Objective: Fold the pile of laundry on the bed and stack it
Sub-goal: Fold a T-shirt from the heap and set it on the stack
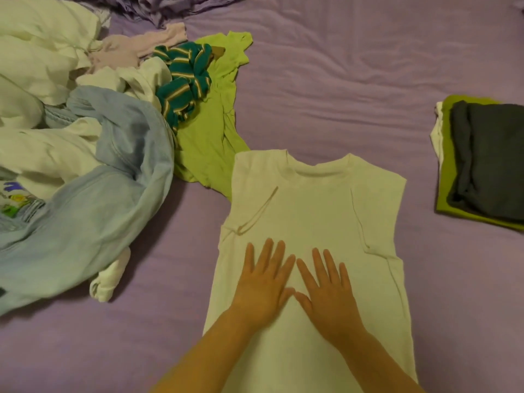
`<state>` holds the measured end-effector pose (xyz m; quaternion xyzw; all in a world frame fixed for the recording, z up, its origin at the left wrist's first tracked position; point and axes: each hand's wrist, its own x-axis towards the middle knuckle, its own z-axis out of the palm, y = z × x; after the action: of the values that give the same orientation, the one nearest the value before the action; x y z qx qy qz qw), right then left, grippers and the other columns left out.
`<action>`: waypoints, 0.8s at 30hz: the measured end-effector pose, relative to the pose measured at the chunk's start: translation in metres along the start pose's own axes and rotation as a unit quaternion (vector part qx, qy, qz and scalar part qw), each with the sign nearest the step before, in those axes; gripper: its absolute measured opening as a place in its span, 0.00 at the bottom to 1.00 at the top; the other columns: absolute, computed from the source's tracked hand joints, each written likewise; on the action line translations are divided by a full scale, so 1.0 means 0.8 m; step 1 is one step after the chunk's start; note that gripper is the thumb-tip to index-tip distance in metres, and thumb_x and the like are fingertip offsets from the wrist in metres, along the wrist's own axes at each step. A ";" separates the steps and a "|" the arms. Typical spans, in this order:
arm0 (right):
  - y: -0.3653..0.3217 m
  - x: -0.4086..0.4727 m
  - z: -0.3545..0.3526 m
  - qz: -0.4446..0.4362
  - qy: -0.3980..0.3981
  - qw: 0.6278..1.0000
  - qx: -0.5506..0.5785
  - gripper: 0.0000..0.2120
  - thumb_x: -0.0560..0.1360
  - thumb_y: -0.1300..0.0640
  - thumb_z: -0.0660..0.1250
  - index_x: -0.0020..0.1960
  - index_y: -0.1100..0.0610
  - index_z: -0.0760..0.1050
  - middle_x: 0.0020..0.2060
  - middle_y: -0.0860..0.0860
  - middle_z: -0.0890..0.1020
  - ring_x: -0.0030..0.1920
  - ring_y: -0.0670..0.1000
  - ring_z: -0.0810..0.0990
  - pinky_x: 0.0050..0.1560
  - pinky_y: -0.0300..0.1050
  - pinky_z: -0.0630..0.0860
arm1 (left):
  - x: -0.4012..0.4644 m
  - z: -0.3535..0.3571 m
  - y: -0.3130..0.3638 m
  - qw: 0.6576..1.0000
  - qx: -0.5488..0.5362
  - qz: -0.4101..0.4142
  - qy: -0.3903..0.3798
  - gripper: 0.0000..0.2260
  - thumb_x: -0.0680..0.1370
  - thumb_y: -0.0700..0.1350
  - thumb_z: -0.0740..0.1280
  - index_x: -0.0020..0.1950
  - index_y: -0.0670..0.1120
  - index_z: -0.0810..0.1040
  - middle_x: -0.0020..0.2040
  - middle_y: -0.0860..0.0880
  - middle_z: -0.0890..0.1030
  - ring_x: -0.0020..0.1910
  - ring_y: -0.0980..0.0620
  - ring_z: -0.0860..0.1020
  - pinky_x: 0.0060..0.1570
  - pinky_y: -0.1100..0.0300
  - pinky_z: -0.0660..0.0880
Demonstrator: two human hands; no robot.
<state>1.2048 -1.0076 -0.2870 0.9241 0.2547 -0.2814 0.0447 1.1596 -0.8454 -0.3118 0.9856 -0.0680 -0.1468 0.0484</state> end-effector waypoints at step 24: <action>0.021 -0.199 0.131 -0.113 -0.002 0.992 0.049 0.14 0.65 0.52 0.78 0.47 0.54 0.80 0.71 0.57 0.68 0.71 0.59 0.66 0.70 0.56 0.64 | -0.197 0.058 0.124 0.993 -0.038 0.019 -0.113 0.17 0.71 0.47 0.73 0.58 0.43 0.78 0.74 0.40 0.64 0.74 0.40 0.61 0.73 0.45 0.55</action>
<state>1.0479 -1.1170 -0.2897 0.8900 0.3434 -0.2981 -0.0319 0.9845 -0.9232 -0.3002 0.9586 -0.0865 -0.2590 0.0807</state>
